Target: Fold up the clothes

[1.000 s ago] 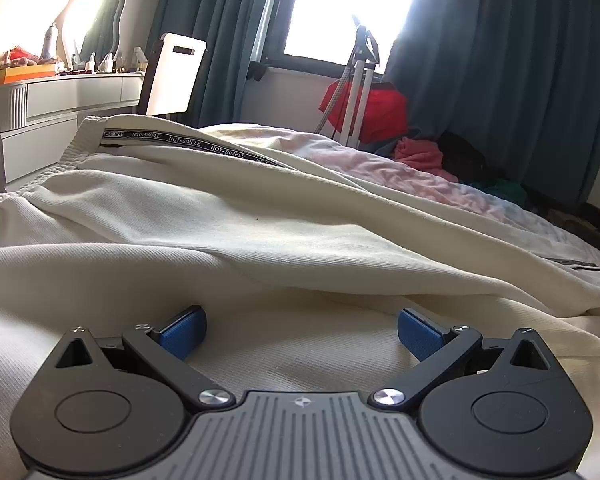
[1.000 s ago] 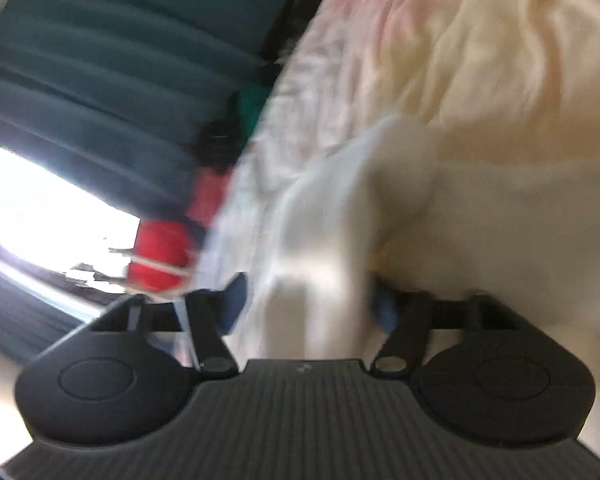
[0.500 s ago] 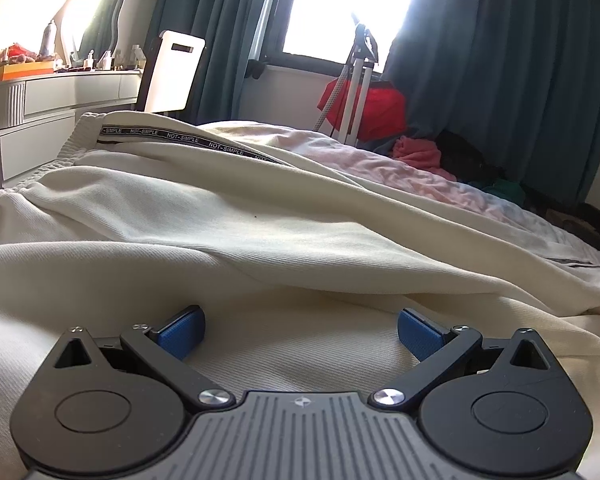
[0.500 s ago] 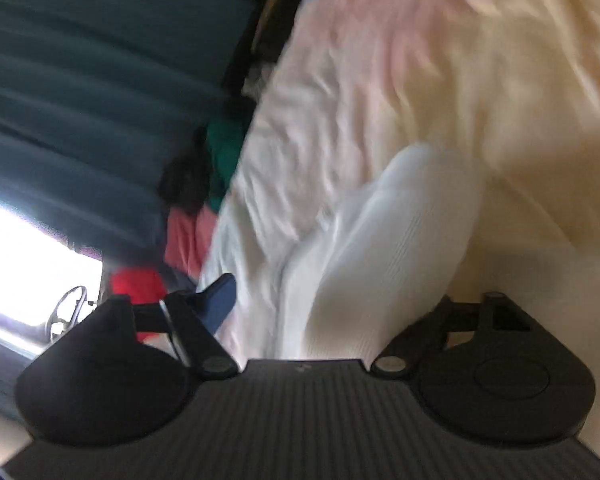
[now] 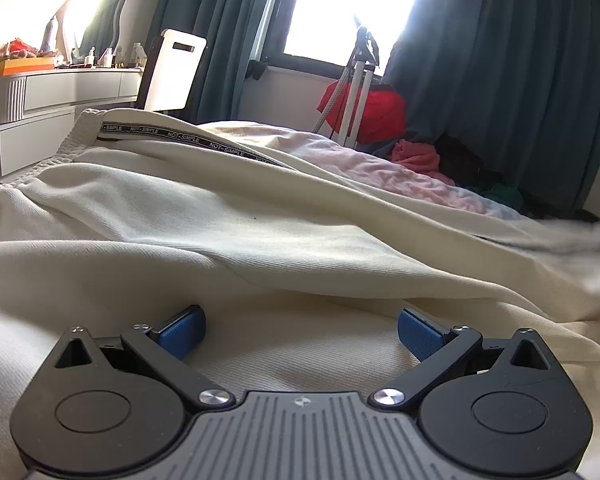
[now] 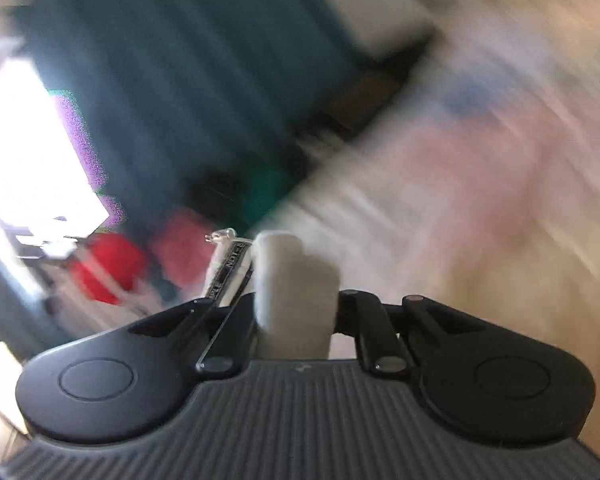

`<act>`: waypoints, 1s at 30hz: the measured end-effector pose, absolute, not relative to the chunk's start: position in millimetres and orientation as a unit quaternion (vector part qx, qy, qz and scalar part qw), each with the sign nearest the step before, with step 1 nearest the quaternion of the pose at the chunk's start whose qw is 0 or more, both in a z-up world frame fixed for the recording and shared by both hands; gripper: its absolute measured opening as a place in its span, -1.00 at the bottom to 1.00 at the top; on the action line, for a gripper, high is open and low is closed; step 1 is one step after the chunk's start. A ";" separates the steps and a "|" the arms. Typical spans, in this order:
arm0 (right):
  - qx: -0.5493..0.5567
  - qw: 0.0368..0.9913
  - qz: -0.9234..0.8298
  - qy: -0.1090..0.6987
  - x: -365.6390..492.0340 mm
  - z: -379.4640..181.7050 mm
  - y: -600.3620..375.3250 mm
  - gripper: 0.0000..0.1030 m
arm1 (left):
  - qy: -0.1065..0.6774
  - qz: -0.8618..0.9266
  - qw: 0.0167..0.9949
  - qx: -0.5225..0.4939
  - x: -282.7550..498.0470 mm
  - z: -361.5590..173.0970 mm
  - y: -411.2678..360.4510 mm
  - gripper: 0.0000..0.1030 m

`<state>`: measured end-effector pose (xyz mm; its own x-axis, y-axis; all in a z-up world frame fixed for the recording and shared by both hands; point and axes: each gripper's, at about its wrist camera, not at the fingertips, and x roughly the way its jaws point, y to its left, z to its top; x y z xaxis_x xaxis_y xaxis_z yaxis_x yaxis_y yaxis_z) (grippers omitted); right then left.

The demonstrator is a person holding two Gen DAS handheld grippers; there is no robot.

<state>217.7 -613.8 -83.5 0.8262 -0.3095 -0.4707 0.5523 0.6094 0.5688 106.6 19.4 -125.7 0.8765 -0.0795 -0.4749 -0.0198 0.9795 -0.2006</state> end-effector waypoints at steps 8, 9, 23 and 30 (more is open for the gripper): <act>0.370 0.870 -0.247 0.214 205.7 -101.5 -616.9 -0.20 | 0.253 -0.010 0.963 -0.094 106.7 -123.6 17.7 1.00; 0.364 0.871 -0.244 0.223 203.5 -95.2 -612.2 0.01 | 0.253 -0.009 0.963 -0.093 106.9 -123.1 17.5 0.99; 0.157 0.961 -0.096 0.207 89.8 21.7 -432.4 0.62 | 0.205 0.004 0.969 -0.137 49.6 -60.3 34.6 0.99; 0.144 0.974 0.014 0.175 6.4 59.0 -340.3 0.62 | 0.178 -0.026 0.979 -0.093 1.7 -26.4 25.5 0.99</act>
<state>6.4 -340.3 59.0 0.9381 0.0767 -0.3377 0.0241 0.9583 0.2846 1.7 25.5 -26.4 0.9351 -0.0838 -0.3443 0.0175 0.9814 -0.1913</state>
